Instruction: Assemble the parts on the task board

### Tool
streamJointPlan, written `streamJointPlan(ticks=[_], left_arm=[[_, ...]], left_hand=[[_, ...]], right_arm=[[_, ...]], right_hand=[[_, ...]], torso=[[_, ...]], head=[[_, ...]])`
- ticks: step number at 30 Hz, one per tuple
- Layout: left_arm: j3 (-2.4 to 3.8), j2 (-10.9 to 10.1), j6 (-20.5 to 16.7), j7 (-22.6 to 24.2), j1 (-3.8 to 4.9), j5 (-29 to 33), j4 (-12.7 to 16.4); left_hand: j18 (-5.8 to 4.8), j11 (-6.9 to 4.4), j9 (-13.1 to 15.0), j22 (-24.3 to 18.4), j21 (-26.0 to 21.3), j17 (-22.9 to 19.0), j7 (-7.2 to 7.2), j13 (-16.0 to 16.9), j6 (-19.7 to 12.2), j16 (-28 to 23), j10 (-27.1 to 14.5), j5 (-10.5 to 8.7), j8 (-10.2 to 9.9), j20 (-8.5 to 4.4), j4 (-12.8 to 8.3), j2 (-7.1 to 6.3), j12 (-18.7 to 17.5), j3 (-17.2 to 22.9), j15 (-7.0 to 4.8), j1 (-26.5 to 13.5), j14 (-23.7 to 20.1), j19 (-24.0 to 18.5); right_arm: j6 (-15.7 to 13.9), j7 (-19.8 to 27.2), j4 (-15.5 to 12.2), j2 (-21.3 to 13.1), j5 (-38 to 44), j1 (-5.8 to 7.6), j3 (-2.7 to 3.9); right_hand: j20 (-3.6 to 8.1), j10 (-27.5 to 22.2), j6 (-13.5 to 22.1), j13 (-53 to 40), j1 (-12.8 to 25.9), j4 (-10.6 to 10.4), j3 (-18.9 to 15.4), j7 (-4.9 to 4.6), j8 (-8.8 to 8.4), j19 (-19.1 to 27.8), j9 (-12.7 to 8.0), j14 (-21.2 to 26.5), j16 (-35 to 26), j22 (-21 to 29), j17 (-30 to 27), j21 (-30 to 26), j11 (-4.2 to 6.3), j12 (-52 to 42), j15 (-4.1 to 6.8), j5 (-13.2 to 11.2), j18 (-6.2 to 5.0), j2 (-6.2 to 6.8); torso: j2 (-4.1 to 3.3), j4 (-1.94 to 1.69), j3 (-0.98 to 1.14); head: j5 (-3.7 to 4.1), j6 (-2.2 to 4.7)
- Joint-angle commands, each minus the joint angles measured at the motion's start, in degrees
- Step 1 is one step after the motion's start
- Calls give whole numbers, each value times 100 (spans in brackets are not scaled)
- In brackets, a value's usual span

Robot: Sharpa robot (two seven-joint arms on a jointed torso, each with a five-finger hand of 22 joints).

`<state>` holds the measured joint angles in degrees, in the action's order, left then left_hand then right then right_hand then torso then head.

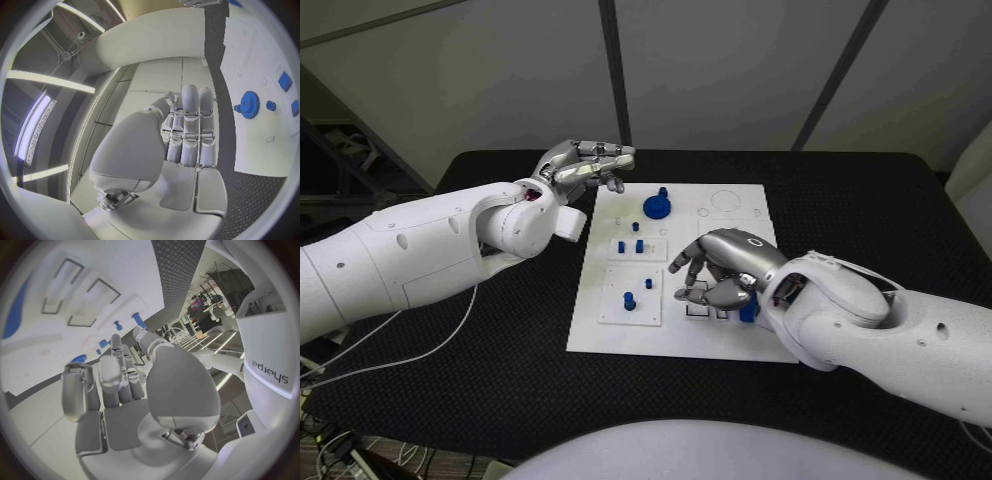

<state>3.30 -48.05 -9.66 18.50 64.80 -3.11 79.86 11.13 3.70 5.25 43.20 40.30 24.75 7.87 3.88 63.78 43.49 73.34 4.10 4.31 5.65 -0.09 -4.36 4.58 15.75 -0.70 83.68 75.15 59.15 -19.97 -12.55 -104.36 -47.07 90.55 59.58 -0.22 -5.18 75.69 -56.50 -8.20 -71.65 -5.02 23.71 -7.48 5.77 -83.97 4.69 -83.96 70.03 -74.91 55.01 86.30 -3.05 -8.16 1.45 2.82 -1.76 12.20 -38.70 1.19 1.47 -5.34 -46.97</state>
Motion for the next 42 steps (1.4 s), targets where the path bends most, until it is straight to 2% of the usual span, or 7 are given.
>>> streamJointPlan(ticks=[1, 4, 7, 8, 12, 21, 42], left_arm=[[-3, -19, 73, 13, 6, 12, 15], [-13, -46, 77, 18, 6, 12, 32], [-29, -76, 81, 20, 6, 12, 54], [-36, -86, 89, 24, 6, 12, 65], [-47, -94, 102, 31, 5, 12, 81], [-59, -98, 122, 40, 3, 12, 105], [-64, -97, 142, 41, -4, 12, 88]], left_hand=[[-70, 32, -5, -10, -30, -9, 26, 9, -30, -37, -20, -21, -31, 7, 2, -4, -23, 34, 21, -42, 4, 35], [-70, 30, -4, -11, -33, -9, 24, 10, -25, -39, -17, -22, -28, 7, -1, -1, -21, 39, 22, -42, 2, 36], [-70, 25, 1, -13, -41, -9, 18, 13, -8, -43, -5, -26, -19, 8, -7, 6, -14, 51, 21, -45, -1, 37], [-70, 25, 1, -13, -41, -9, 18, 13, -8, -43, -5, -26, -19, 8, -7, 6, -14, 51, 21, -45, -1, 37], [-69, 23, 3, -14, -44, -9, 16, 14, 0, -44, 0, -27, -15, 8, -10, 8, -11, 55, 20, -48, -3, 37], [-69, 22, 5, -16, -48, -9, 13, 15, 8, -46, 5, -28, -11, 8, -11, 11, -8, 59, 19, -52, -5, 37], [-70, 22, 7, -18, -55, -9, 13, 15, 14, -48, 9, -31, -9, 8, -7, 14, -6, 62, 20, -72, -6, 38]], right_arm=[[-539, -385, -163, -378, -1103, 14, 31], [-608, -648, -261, -738, -1281, 14, 51], [-633, -926, -340, -1031, -1195, 12, 61], [-625, -1086, -389, -1162, -1099, 11, 63], [-588, -1434, -476, -1371, -936, 5, 64], [-432, -2018, -595, -1461, -639, -184, 59], [-84, -2410, -426, -965, -217, -444, 57]], right_hand=[[121, 485, -204, -217, 209, -203, -287, 121, 89, -543, 60, -134, 202, -1415, 285, 230, 117, -321, 120, -18, 140, 59], [274, 928, -365, -720, 267, -358, -637, 266, 157, -602, 165, -150, 284, -1508, 357, 367, 299, -939, 251, -8, 175, 78], [362, 980, -488, -3626, 274, -580, -1075, 362, 237, -603, 372, -188, 517, -1509, 691, 370, 327, -3791, 319, -2, 176, 78], [397, 955, -577, -4742, 337, -803, -1243, 369, 309, -603, 522, -208, 638, -1509, 874, 370, 377, -4882, 303, 32, 176, -62], [382, 892, -545, -6105, 263, -1089, -1489, 378, 350, -603, 802, -241, 842, -1509, 1196, 370, 382, -6185, 343, 17, 176, -105], [352, 756, -370, -6528, 350, -1165, -1659, 344, 312, -603, 1165, -243, 947, -1509, 1345, 370, 351, -6538, 314, 4, 176, -155], [351, 832, -428, -6935, 578, -1175, -1756, 376, 366, -603, 1613, -304, 1180, -1509, 1760, 370, 374, -6884, 321, 2, 176, -186]], torso=[[15, 48, -2], [23, 90, -1], [22, 137, 3], [21, 155, 9], [14, 177, 15], [18, 141, -3], [19, 150, -2]], head=[[117, 56], [208, 87], [295, 133], [354, 139], [425, 146], [530, 128], [465, 99]])
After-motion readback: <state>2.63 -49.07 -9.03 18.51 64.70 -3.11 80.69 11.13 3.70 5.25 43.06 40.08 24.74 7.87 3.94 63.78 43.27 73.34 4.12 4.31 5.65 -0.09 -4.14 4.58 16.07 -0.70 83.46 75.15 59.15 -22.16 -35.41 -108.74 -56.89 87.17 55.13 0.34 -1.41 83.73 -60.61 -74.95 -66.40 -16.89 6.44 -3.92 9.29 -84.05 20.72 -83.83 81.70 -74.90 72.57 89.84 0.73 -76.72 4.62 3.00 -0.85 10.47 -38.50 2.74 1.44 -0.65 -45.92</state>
